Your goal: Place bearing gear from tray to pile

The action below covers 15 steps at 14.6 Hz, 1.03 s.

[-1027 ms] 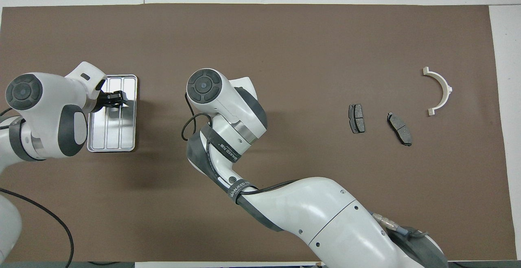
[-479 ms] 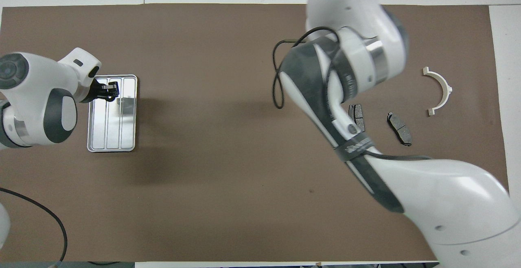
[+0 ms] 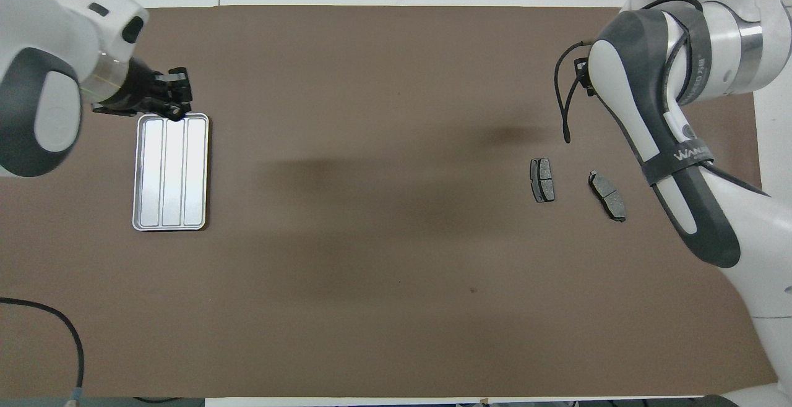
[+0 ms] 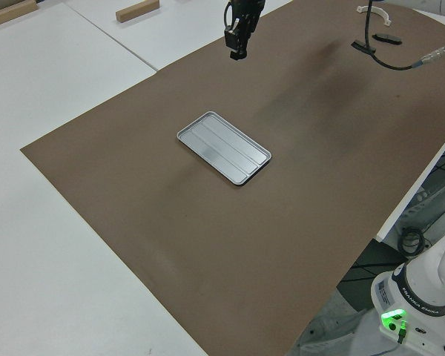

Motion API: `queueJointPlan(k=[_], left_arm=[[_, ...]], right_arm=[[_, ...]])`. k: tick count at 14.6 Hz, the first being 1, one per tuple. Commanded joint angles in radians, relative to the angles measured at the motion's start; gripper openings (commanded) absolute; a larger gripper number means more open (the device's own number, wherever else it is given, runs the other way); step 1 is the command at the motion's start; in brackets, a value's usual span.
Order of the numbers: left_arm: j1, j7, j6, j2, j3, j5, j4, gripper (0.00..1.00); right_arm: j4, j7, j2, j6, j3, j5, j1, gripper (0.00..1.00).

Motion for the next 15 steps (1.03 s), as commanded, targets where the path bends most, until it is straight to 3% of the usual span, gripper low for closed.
queueJointPlan(k=[1, 4, 6, 10, 14, 15], left_arm=[[-0.159, -0.178, 0.092, -0.011, 0.019, 0.001, -0.079, 0.0], [-0.275, -0.293, 0.232, 0.002, 0.019, 0.001, -0.18, 0.0], [-0.325, -0.339, 0.313, 0.096, 0.021, 0.003, -0.19, 0.0], [-0.352, -0.342, 0.451, 0.18, 0.021, 0.007, -0.239, 0.0], [-0.352, -0.342, 0.528, 0.18, 0.021, 0.018, -0.3, 0.0], [-0.35, -0.341, 0.565, 0.179, 0.022, 0.018, -0.325, 0.0]], right_arm=[[-0.242, -0.035, -0.077, 0.195, 0.017, -0.032, -0.047, 0.0], [-0.242, -0.035, -0.019, 0.258, 0.017, -0.037, -0.07, 0.0], [-0.244, -0.035, 0.01, 0.299, 0.017, -0.041, -0.073, 0.0], [-0.253, -0.037, 0.044, 0.361, 0.017, -0.045, -0.084, 0.0], [-0.264, -0.031, 0.044, 0.37, 0.017, -0.043, -0.083, 0.0], [-0.261, -0.026, 0.043, 0.359, 0.017, -0.043, -0.08, 0.3]])
